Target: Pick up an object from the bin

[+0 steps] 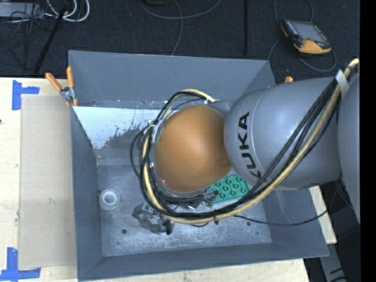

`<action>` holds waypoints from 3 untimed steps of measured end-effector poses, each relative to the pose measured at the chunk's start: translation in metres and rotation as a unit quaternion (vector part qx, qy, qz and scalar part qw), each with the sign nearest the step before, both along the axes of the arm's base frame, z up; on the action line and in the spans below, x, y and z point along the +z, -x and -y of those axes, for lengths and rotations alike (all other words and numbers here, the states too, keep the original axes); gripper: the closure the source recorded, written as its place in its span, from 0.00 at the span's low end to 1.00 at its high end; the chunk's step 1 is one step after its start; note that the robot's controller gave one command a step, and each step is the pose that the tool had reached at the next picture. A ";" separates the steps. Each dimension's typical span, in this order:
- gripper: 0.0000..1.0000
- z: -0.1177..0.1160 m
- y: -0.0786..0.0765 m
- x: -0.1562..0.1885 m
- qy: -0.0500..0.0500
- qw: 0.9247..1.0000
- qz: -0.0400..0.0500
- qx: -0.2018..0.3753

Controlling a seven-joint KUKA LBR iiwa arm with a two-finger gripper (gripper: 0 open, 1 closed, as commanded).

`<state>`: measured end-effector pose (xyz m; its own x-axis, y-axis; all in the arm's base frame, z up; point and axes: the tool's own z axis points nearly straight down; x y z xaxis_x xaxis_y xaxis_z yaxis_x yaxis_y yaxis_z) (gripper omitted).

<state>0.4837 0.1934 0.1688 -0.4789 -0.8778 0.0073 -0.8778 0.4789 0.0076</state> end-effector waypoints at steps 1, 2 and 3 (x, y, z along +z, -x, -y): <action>0.00 -0.001 -0.002 0.004 -0.002 1.000 0.004 0.001; 0.00 0.014 -0.074 -0.034 -0.002 1.000 0.006 -0.025; 0.00 0.075 -0.117 -0.051 -0.002 0.986 0.005 0.164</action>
Offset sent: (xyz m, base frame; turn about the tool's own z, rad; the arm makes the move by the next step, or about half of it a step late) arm 0.0000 0.0000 0.0000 0.0000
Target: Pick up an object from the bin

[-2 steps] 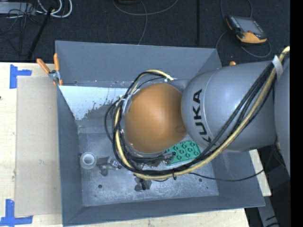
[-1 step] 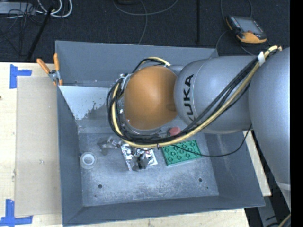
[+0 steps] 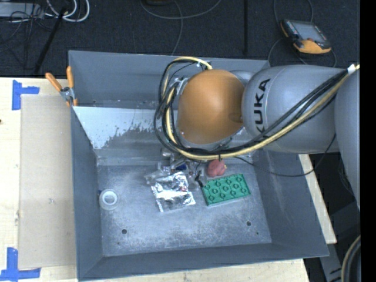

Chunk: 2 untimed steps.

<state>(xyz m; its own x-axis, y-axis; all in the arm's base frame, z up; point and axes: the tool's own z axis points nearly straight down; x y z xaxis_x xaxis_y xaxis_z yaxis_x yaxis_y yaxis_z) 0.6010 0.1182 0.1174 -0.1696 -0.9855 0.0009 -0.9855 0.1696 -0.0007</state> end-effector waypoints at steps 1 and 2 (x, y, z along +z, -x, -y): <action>0.00 0.018 -0.012 -0.049 -0.002 0.975 -0.002 0.222; 0.00 0.013 0.021 -0.048 -0.002 0.956 -0.003 0.292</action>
Offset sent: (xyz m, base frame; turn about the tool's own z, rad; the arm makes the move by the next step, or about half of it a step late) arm 0.0128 -0.0190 -0.0474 -0.4509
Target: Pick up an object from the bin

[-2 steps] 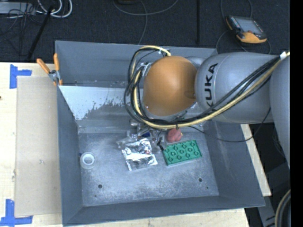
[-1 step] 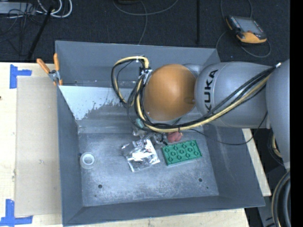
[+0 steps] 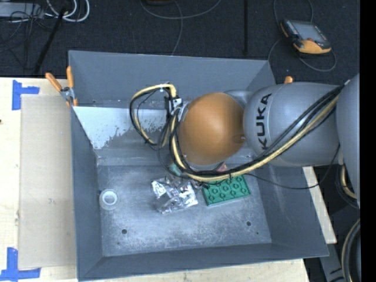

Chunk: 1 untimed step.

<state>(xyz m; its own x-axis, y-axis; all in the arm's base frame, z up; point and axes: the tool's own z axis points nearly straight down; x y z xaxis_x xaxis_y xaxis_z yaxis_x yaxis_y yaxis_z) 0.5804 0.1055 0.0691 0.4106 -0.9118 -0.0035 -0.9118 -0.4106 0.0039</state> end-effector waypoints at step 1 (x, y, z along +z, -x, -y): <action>1.00 0.000 -0.001 0.000 0.000 1.000 0.001 -0.002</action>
Offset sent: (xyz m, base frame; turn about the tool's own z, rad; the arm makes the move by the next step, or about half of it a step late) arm 0.0000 0.0000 0.0000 0.0000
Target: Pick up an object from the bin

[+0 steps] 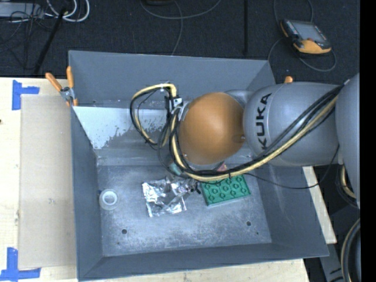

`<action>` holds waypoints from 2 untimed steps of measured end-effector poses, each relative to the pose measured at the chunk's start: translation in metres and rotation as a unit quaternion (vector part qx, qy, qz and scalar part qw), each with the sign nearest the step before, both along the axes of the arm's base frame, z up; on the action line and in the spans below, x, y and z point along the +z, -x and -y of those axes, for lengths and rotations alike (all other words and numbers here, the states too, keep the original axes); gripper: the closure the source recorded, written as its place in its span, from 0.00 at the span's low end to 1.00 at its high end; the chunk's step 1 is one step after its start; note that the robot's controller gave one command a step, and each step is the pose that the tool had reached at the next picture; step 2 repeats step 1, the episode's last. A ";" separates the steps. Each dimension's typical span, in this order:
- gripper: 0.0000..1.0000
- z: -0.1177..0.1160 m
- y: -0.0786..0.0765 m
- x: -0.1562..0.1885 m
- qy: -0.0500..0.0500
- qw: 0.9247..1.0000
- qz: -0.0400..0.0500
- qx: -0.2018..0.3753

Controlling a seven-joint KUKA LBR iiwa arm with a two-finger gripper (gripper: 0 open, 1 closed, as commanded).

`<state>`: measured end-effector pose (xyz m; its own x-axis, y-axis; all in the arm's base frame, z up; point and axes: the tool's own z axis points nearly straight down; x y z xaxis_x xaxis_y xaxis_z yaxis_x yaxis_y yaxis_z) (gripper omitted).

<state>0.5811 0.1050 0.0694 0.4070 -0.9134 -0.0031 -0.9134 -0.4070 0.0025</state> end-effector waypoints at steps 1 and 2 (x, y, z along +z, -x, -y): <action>1.00 -0.028 0.022 0.169 -0.001 1.000 0.005 0.001; 1.00 -0.028 0.022 0.169 -0.001 1.000 0.005 0.001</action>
Offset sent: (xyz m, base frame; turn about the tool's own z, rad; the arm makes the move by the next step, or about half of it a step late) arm -0.0222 0.0249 0.1647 -0.0020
